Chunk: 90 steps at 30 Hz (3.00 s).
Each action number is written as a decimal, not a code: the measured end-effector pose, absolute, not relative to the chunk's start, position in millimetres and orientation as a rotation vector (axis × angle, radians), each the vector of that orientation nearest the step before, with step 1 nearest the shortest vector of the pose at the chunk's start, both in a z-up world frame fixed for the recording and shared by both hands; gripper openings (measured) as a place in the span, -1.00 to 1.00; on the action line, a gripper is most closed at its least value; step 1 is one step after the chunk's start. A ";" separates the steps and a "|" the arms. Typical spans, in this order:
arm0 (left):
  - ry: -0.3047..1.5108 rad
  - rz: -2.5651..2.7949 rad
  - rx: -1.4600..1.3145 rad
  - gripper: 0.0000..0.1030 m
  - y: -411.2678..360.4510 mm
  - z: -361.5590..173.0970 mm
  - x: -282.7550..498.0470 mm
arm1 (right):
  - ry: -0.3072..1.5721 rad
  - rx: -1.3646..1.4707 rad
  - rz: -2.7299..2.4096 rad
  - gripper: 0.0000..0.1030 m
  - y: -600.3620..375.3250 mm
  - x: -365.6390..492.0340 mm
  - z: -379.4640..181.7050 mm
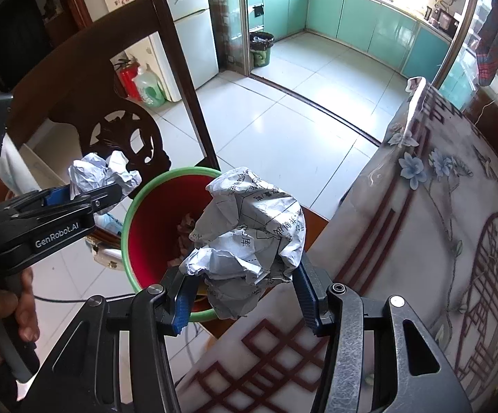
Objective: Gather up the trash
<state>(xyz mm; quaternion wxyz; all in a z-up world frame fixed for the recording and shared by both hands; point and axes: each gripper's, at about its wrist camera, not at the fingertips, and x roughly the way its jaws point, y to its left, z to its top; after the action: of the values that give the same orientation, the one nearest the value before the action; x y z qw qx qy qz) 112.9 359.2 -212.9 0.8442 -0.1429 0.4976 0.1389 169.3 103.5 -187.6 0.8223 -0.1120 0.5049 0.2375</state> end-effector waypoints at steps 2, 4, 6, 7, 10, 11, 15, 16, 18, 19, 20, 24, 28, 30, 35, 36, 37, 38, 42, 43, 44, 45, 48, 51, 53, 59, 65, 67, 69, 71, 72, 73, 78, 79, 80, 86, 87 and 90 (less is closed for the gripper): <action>1.056 0.293 -0.302 -0.08 359.8 -215.6 116.3 | 1.083 -0.238 0.507 -0.05 105.0 171.7 -189.9; 1.062 0.295 -0.304 -0.08 360.4 -218.0 118.7 | 1.089 -0.241 0.509 -0.05 106.5 173.4 -192.5; 1.070 0.295 -0.309 -0.08 361.7 -220.7 121.1 | 1.096 -0.244 0.510 -0.05 107.5 175.5 -195.0; 1.074 0.294 -0.310 -0.08 361.9 -222.1 122.4 | 1.100 -0.246 0.510 -0.05 108.3 176.5 -197.0; 1.088 0.291 -0.310 -0.08 361.4 -227.2 126.1 | 1.112 -0.246 0.507 -0.05 109.3 179.0 -201.3; 1.093 0.290 -0.309 -0.08 361.1 -228.7 127.0 | 1.117 -0.244 0.507 -0.05 109.2 179.9 -202.7; 1.119 0.283 -0.313 -0.08 359.1 -236.6 132.0 | 1.131 -0.247 0.504 -0.05 111.1 182.2 -207.7; 1.126 0.281 -0.318 -0.08 359.4 -238.8 132.6 | 1.135 -0.251 0.502 -0.05 111.3 182.7 -209.7; 1.138 0.279 -0.325 -0.08 359.2 -243.4 134.3 | 1.142 -0.256 0.499 -0.05 110.9 184.5 -212.6; 1.141 0.280 -0.324 -0.08 359.1 -245.0 134.7 | 1.146 -0.258 0.497 -0.05 110.8 185.0 -214.2; 1.147 0.280 -0.324 -0.08 358.8 -247.0 135.8 | 1.150 -0.256 0.498 -0.05 110.6 185.6 -215.5; 1.167 0.275 -0.324 -0.08 358.0 -255.1 138.8 | 1.161 -0.258 0.511 -0.05 112.9 188.8 -220.5; 1.201 0.261 -0.323 -0.07 357.1 -265.7 142.7 | 1.178 -0.270 0.524 -0.05 117.1 191.1 -226.3; 1.211 0.263 -0.326 -0.07 358.6 -270.5 143.6 | 1.180 -0.273 0.530 -0.05 117.9 190.6 -227.3; 1.246 0.270 -0.328 -0.07 361.5 -285.7 146.5 | 1.185 -0.284 0.534 -0.05 117.7 190.1 -229.5; 1.253 0.273 -0.327 -0.07 362.3 -289.0 146.9 | 1.187 -0.285 0.535 -0.05 117.6 190.2 -230.1; 1.258 0.276 -0.328 -0.07 363.1 -290.5 146.9 | 1.188 -0.286 0.536 -0.05 118.4 190.6 -230.8; 1.260 0.278 -0.330 -0.07 364.1 -291.9 146.7 | 1.189 -0.287 0.535 -0.05 118.9 191.0 -231.6; 1.270 0.277 -0.331 -0.07 365.9 -296.0 147.9 | 1.188 -0.287 0.537 -0.05 119.8 192.2 -232.3; 1.273 0.272 -0.332 -0.07 366.2 -296.9 148.2 | 1.188 -0.289 0.539 -0.05 120.4 192.4 -232.8; 1.276 0.270 -0.333 -0.07 366.5 -297.8 148.6 | 1.188 -0.291 0.540 -0.05 121.7 192.7 -233.4; 1.278 0.271 -0.331 -0.07 366.7 -298.3 149.2 | 1.185 -0.295 0.539 -0.05 122.6 192.9 -233.6; 1.284 0.269 -0.328 -0.07 366.7 -298.6 151.0 | 1.177 -0.298 0.536 -0.05 124.4 194.0 -233.8; 1.281 0.264 -0.331 0.01 366.3 -297.4 153.4 | 1.165 -0.296 0.547 0.19 126.2 194.3 -231.6; 1.280 0.268 -0.333 0.09 365.3 -295.3 153.7 | 1.146 -0.303 0.542 0.48 127.5 192.7 -228.6; 1.278 0.266 -0.335 0.20 359.3 -294.2 153.3 | 1.108 -0.302 0.519 0.54 113.5 183.2 -217.1; 1.276 0.255 -0.339 0.21 337.9 -289.9 144.9 | 1.080 -0.269 0.473 0.57 75.6 163.0 -202.6; 1.261 0.252 -0.339 0.21 325.6 -282.6 137.9 | 1.061 -0.261 0.471 0.57 64.9 156.0 -196.3; 1.234 0.252 -0.349 0.21 310.7 -270.7 127.3 | 1.030 -0.261 0.471 0.58 50.4 145.0 -187.6; 1.207 0.254 -0.355 0.29 296.5 -259.6 116.6 | 0.998 -0.260 0.473 0.59 35.3 133.9 -179.0; 1.191 0.257 -0.356 0.33 286.9 -252.8 109.8 | 0.985 -0.258 0.474 0.59 29.3 129.3 -175.4; 1.164 0.262 -0.358 0.34 273.4 -242.9 99.6 | 0.967 -0.255 0.474 0.60 20.5 122.9 -170.9; 1.015 0.220 -0.388 0.34 217.9 -197.8 61.4 | 0.869 -0.176 0.454 0.64 -42.0 89.7 -143.0; 0.954 0.188 -0.383 0.39 201.1 -183.4 50.3 | 0.837 -0.137 0.449 0.65 -59.8 82.4 -135.4; 0.909 0.174 -0.370 0.43 188.9 -172.9 41.7 | 0.811 -0.109 0.440 0.65 -73.1 77.7 -129.9; 0.655 0.120 -0.260 0.53 106.1 -104.3 -10.5 | 0.555 0.028 0.347 0.99 -158.5 39.1 -90.7; 0.624 0.111 -0.244 0.53 93.7 -95.7 -18.1 | 0.527 0.023 0.331 0.99 -167.1 34.8 -86.5; 0.552 0.100 -0.207 0.60 57.8 -75.2 -33.2 | 0.506 -0.016 0.276 0.99 -191.0 28.6 -79.0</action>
<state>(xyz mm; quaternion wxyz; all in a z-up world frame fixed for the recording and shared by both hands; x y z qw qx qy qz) -33.2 57.8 -75.2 0.9556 -0.1020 0.2721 0.0493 28.6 -191.0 -79.0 0.9587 -0.0081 0.2497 0.1360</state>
